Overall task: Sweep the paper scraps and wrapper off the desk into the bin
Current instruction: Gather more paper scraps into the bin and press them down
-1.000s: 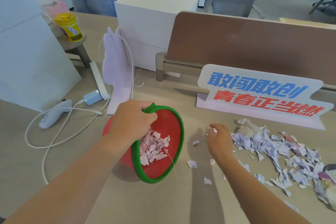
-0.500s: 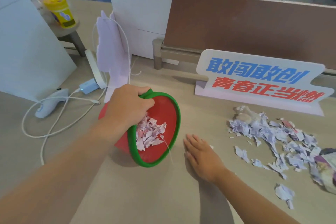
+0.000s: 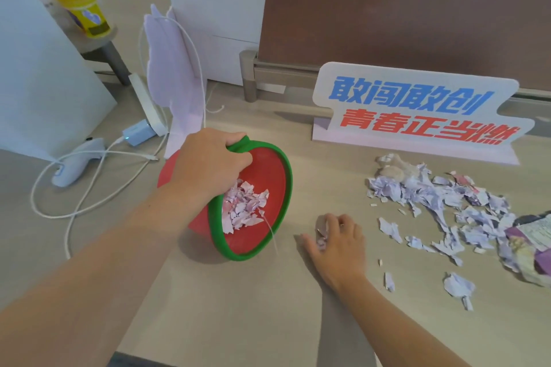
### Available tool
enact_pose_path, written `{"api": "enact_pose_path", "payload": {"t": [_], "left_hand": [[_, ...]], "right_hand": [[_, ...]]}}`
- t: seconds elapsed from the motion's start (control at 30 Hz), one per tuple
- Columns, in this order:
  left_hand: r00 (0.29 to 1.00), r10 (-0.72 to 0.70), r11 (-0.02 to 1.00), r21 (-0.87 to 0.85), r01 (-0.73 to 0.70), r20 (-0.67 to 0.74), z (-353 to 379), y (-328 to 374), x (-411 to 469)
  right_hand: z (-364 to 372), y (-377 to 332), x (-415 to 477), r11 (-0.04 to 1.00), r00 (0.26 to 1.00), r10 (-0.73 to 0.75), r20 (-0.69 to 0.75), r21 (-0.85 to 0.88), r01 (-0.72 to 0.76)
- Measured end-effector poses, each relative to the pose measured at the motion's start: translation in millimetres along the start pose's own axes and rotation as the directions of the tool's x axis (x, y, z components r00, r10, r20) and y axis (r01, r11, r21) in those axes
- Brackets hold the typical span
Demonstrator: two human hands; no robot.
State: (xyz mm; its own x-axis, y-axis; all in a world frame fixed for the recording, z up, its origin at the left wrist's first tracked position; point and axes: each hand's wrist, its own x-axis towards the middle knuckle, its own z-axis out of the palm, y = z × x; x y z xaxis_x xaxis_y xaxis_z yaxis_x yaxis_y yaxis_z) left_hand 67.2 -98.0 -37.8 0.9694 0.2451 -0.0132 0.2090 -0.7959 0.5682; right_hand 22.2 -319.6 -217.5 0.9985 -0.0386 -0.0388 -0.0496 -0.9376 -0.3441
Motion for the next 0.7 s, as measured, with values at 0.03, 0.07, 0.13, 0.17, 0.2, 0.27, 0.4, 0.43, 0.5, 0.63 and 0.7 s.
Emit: {"api": "enact_pose_path", "payload": {"t": [0.03, 0.07, 0.13, 0.17, 0.2, 0.27, 0.4, 0.43, 0.5, 0.63, 0.7], "left_hand": [[1.0, 0.001, 1.0, 0.005, -0.001, 0.002, 0.2, -0.1, -0.2], [1.0, 0.001, 1.0, 0.007, -0.001, 0.002, 0.2, 0.2, -0.5], [1.0, -0.001, 1.0, -0.002, 0.001, -0.003, -1.1, 0.4, -0.8], [1.0, -0.004, 1.0, -0.009, 0.004, -0.004, -1.9, 0.9, -1.1], [1.0, -0.009, 1.0, -0.013, 0.009, -0.004, -2.8, 1.2, -2.2], [1.0, -0.009, 1.0, -0.012, 0.009, 0.001, -4.2, 0.1, -4.5], [1.0, -0.006, 1.0, -0.024, 0.006, 0.005, -4.2, 0.9, -4.8], [1.0, -0.012, 1.0, -0.029, 0.012, 0.003, -3.7, 0.9, -4.3], [1.0, -0.017, 1.0, -0.026, 0.017, 0.011, -2.7, 1.9, -4.7], [0.999, -0.023, 0.999, -0.038, 0.024, 0.038, -4.0, 7.0, -11.3], [0.999, -0.01, 0.999, -0.05, 0.013, 0.053, -2.5, 13.2, -14.7]], "right_hand": [[5.0, -3.1, 0.1, 0.998, 0.999, -0.048, -0.01, -0.037, 0.048], [8.1, -4.3, 1.9, 0.991, 0.994, -0.105, -0.02, -0.081, 0.103], [10.0, -1.4, 10.4, 0.967, 0.974, -0.225, -0.001, -0.125, 0.223], [8.8, 2.3, 16.6, 0.95, 0.957, -0.289, 0.0, -0.122, 0.287], [7.8, 7.0, 23.0, 0.932, 0.938, -0.346, -0.012, -0.123, 0.342], [6.1, 13.0, 33.7, 0.895, 0.902, -0.43, -0.028, -0.141, 0.423], [1.7, 4.7, 47.8, 0.919, 0.924, -0.37, 0.093, -0.108, 0.379], [-2.7, -1.6, 49.7, 0.943, 0.944, -0.315, 0.098, -0.081, 0.323], [-13.0, -13.2, 49.7, 0.993, 0.992, -0.108, 0.063, 0.056, 0.104], [-45.0, -79.3, 34.6, 0.947, 0.991, -0.089, -0.1, 0.3, 0.115], [-53.9, -115.0, 29.7, 0.932, 0.981, -0.189, -0.046, 0.307, 0.194]]}}
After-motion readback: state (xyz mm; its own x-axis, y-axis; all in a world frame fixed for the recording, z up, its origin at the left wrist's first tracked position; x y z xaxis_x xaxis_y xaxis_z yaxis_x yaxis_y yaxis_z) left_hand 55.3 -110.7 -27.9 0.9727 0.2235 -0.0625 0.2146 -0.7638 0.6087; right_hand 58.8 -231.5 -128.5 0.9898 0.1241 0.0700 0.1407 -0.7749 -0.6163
